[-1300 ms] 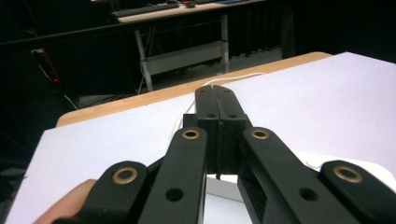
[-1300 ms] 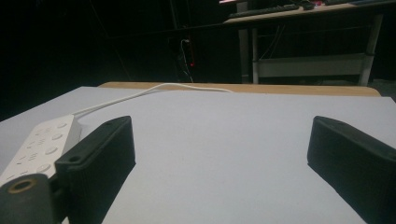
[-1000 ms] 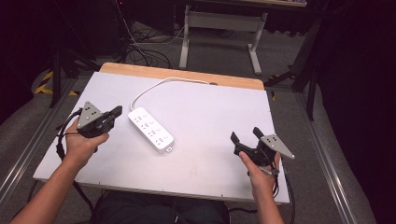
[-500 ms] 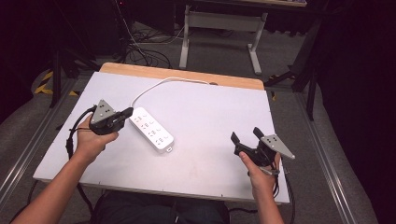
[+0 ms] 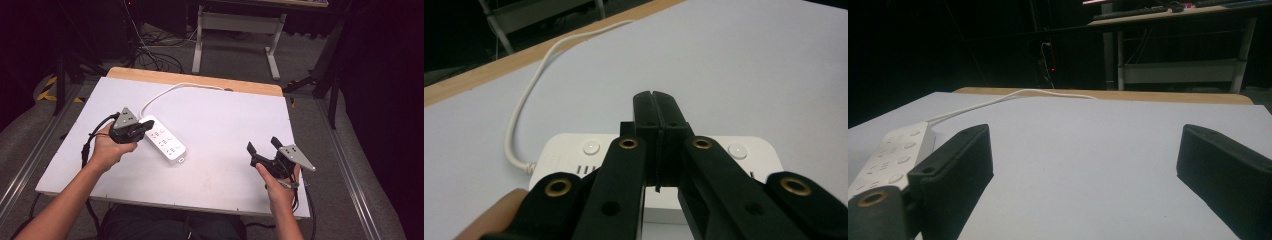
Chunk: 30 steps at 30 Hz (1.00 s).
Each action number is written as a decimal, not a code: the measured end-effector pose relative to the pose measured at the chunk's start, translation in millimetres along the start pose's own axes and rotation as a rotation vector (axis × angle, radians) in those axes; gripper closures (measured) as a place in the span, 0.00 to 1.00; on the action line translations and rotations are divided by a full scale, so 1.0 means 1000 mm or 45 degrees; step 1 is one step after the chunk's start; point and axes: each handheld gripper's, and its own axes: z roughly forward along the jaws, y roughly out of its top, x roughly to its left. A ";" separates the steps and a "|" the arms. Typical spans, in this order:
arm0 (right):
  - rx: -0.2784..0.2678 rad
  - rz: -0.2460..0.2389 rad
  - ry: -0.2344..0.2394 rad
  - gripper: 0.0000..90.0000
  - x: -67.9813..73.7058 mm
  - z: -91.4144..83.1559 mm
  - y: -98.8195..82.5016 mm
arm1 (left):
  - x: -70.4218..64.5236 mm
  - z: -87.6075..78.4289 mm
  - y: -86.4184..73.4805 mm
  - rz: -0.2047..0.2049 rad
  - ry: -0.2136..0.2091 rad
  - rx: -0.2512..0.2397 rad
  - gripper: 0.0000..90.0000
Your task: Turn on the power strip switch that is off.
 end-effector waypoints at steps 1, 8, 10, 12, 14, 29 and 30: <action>0.000 0.001 0.001 0.09 0.000 0.000 0.000 | -0.001 0.002 0.000 -0.005 -0.012 0.005 1.00; 0.000 0.000 0.000 0.09 0.000 0.000 0.000 | -0.006 0.014 0.003 0.017 -0.043 0.039 1.00; -0.001 -0.004 -0.001 0.09 0.001 0.000 0.000 | -0.007 0.017 0.003 0.016 -0.051 0.049 1.00; 0.000 -0.003 -0.001 0.09 0.001 0.000 0.000 | -0.006 0.020 0.003 0.030 -0.052 0.065 1.00; 0.002 -0.005 -0.003 0.09 0.001 0.000 0.000 | -0.007 0.022 0.003 0.035 -0.055 0.072 1.00; 0.004 -0.007 -0.007 0.09 0.002 0.000 0.000 | -0.012 0.047 0.002 0.039 -0.114 0.164 1.00; 0.002 -0.009 -0.007 0.09 0.002 0.000 0.000 | -0.012 0.048 0.002 0.042 -0.115 0.167 1.00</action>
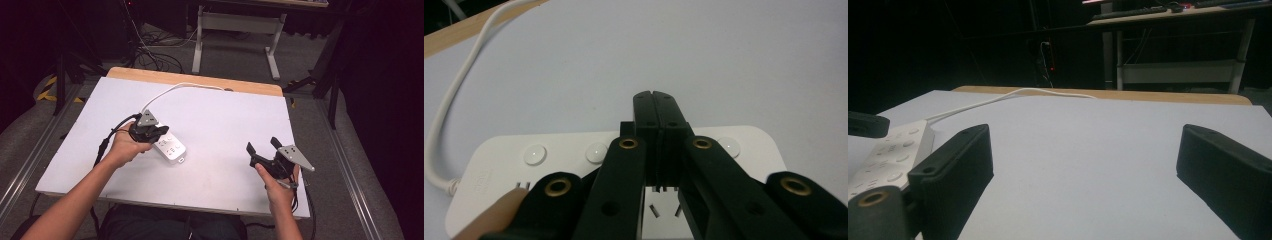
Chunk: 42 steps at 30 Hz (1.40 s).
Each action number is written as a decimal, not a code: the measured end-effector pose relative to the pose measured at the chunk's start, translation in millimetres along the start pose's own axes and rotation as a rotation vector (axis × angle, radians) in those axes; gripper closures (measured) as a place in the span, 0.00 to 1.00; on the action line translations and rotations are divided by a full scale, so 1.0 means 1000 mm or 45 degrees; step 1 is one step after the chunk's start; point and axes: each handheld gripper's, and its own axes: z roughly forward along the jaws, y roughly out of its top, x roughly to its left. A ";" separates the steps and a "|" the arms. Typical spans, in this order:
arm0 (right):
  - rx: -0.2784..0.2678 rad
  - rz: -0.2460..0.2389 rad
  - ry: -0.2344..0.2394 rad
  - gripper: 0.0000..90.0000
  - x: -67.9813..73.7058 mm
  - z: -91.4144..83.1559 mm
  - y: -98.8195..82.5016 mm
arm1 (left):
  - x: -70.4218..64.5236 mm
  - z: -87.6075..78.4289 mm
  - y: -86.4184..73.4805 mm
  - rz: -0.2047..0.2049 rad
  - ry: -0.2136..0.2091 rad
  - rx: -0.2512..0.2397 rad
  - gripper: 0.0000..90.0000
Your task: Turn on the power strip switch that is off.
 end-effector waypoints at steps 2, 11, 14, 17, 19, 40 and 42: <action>0.000 -0.001 0.002 0.09 0.000 0.000 0.000 | 0.000 0.003 0.000 -0.004 -0.006 0.014 1.00; 0.002 -0.001 0.007 0.09 0.001 0.000 0.000 | -0.004 0.017 -0.002 0.001 -0.021 0.076 1.00; 0.002 0.000 0.007 0.09 0.001 0.000 0.000 | -0.004 0.020 -0.004 -0.003 -0.032 0.100 1.00; 0.002 0.000 0.007 0.09 0.001 0.000 0.000 | -0.004 0.022 -0.004 0.006 -0.023 0.119 1.00; 0.001 0.001 0.007 0.09 0.000 0.000 0.000 | -0.004 0.023 -0.006 0.004 -0.024 0.128 1.00; -0.002 0.002 -0.002 0.09 0.001 -0.002 0.000 | -0.006 0.027 -0.008 -0.022 -0.016 0.117 1.00; -0.005 0.002 -0.001 0.09 0.001 -0.002 0.000 | -0.005 0.027 -0.009 -0.036 -0.020 0.110 1.00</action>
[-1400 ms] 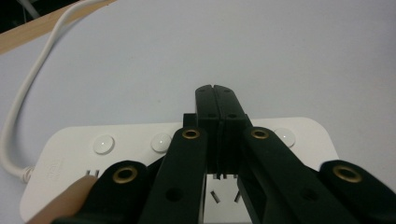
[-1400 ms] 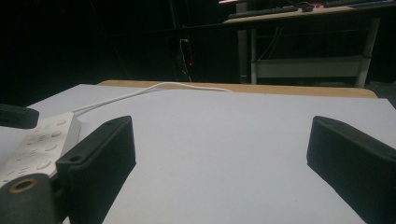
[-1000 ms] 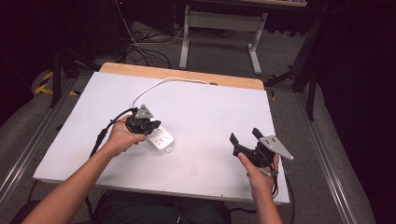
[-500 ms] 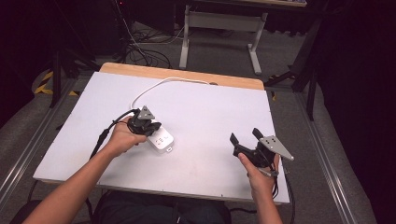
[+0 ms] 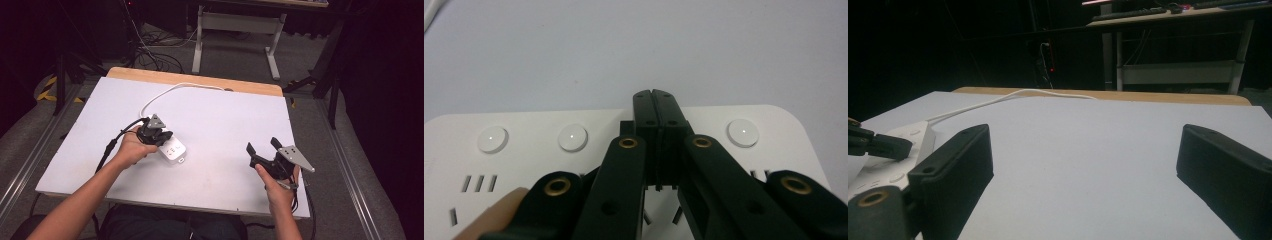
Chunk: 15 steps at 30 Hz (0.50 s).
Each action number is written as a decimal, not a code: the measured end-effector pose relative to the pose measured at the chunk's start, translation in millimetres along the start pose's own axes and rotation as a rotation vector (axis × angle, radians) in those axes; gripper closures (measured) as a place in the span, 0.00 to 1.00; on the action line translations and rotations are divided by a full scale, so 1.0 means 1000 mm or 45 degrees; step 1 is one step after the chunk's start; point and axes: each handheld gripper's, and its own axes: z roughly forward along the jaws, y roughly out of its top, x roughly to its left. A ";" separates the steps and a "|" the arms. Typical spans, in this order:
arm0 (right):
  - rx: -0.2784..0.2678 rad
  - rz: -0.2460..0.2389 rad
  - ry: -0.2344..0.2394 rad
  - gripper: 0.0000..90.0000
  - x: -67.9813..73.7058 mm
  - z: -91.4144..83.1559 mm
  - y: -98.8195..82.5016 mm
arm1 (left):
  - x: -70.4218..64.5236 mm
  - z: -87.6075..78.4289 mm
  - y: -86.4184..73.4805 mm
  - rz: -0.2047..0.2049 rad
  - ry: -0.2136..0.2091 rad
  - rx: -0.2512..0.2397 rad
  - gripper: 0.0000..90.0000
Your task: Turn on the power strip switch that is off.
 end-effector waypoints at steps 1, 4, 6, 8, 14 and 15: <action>0.001 0.002 0.000 0.09 0.000 0.000 0.000 | 0.000 0.000 0.000 -0.005 -0.004 -0.003 1.00; 0.001 0.001 -0.002 0.09 0.000 0.000 0.000 | 0.001 0.000 -0.001 -0.010 -0.004 -0.002 1.00; 0.000 0.000 -0.002 0.09 0.000 0.000 0.000 | 0.001 0.000 -0.001 -0.012 -0.003 -0.002 1.00; 0.001 -0.002 -0.002 0.09 0.000 0.000 0.000 | 0.001 0.000 -0.001 -0.018 -0.004 0.000 1.00; -0.001 -0.002 -0.002 0.09 0.001 0.000 0.000 | 0.001 0.000 -0.001 -0.028 -0.007 0.009 1.00; -0.001 -0.002 -0.001 0.09 0.001 0.000 0.000 | 0.001 0.000 0.000 -0.028 -0.006 0.009 1.00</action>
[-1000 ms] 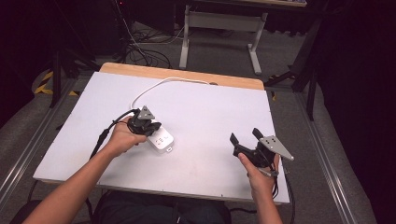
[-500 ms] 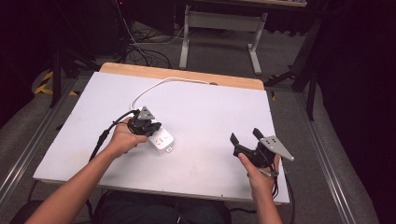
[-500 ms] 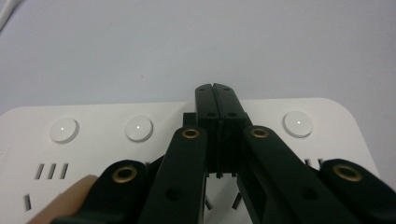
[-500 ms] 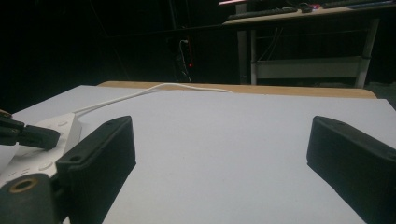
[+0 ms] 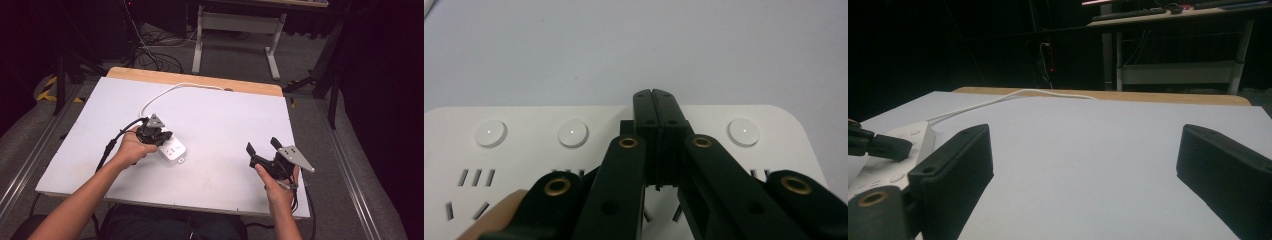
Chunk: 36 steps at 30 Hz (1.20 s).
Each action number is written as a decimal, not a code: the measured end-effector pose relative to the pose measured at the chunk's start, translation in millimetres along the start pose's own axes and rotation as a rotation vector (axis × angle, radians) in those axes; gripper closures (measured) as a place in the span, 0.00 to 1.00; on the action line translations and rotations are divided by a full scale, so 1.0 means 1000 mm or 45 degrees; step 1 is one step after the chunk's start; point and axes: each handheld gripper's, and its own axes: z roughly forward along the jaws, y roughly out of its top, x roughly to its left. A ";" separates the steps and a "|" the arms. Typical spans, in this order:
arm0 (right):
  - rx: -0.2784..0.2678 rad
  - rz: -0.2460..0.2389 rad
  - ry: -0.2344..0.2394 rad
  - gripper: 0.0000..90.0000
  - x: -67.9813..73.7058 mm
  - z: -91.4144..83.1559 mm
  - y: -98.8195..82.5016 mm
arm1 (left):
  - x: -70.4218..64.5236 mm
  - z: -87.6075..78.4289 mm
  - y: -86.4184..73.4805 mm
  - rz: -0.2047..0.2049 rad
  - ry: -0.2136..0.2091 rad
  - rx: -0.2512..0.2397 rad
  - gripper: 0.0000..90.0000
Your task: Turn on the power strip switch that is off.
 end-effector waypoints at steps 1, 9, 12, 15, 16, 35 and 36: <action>0.000 0.000 0.000 0.09 0.000 0.000 0.000 | 0.001 0.000 0.000 -0.003 -0.004 -0.001 1.00; 0.003 0.000 -0.006 0.10 0.000 0.001 0.000 | -0.001 0.001 -0.001 0.000 0.002 -0.006 1.00; 0.000 0.001 -0.001 0.10 0.001 0.001 0.000 | -0.001 0.001 -0.001 -0.005 0.002 -0.004 1.00; 0.001 0.002 -0.002 0.10 0.001 0.001 0.000 | -0.002 0.001 -0.001 -0.001 0.001 0.001 1.00; 0.000 0.002 -0.004 0.10 0.000 0.001 0.000 | -0.003 0.002 -0.001 0.001 0.005 0.000 1.00; 0.007 0.000 -0.005 0.10 0.000 0.001 -0.001 | -0.006 0.001 0.002 0.012 0.042 0.027 1.00; 0.007 -0.001 -0.003 0.10 0.000 0.002 -0.001 | -0.006 0.001 0.003 0.011 0.040 0.031 1.00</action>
